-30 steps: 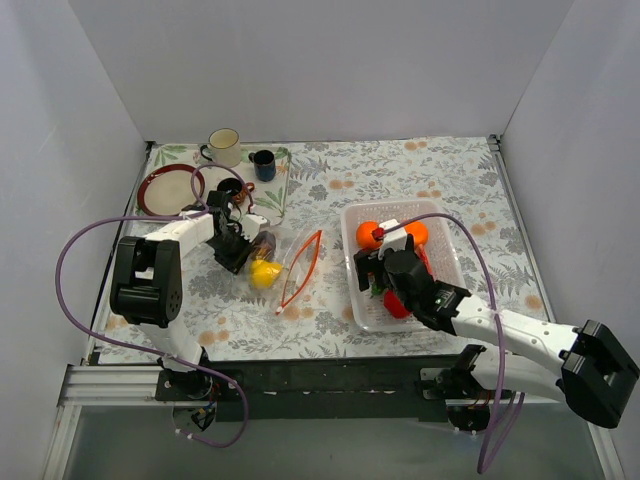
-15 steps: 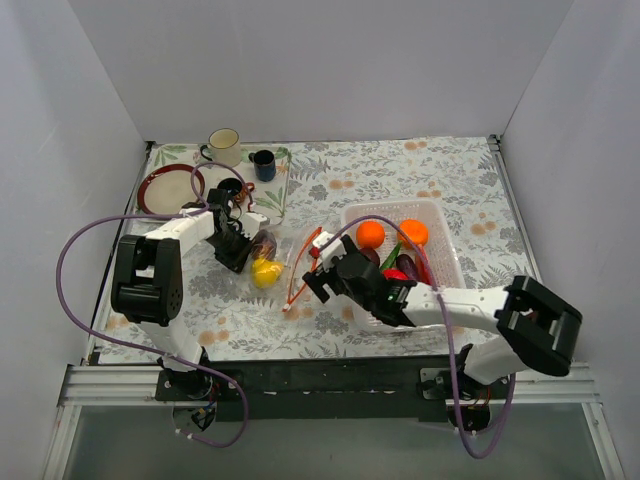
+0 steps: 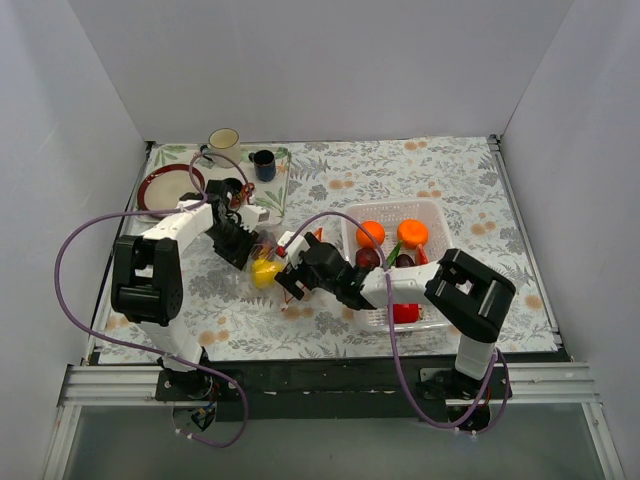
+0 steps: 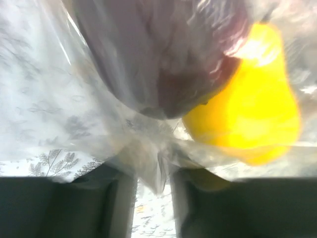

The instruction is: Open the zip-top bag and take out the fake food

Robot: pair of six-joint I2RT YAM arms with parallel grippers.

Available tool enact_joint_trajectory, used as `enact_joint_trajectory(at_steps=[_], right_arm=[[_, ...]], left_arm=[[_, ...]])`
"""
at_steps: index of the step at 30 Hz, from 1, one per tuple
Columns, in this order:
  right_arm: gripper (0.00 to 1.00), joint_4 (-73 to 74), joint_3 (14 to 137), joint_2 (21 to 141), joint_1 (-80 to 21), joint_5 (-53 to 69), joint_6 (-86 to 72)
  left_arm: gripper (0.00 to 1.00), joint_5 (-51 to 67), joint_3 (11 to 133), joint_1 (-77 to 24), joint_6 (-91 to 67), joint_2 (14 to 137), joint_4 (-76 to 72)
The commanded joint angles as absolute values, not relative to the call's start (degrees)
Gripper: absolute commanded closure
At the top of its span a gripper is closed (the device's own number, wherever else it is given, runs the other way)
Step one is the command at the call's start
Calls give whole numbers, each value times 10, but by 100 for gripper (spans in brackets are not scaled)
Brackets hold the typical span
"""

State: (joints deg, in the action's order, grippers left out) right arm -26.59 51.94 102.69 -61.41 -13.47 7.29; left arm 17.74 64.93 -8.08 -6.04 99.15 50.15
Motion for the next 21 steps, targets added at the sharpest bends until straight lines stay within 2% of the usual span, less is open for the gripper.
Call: enact_joint_trajectory(at_steps=[1,4,5,17,21], right_arm=[[1,-306,542,1034,-610,-84,62],[1,-315,531,1032,-610,-78,53],[2,-317,521,1030,-610,-76,50],[1,-334,478,1037,-610,-62,20],[1,-346,480,1049,-610,-55,17]], left_arm=[[44,214,712,-78,-55,970,564],[7,228,738,-69,-38,960,606],[2,231,747,-67,-30,957,614],[2,307,819,-62,-50,962,684],[2,294,785,-87,-78,955,664]])
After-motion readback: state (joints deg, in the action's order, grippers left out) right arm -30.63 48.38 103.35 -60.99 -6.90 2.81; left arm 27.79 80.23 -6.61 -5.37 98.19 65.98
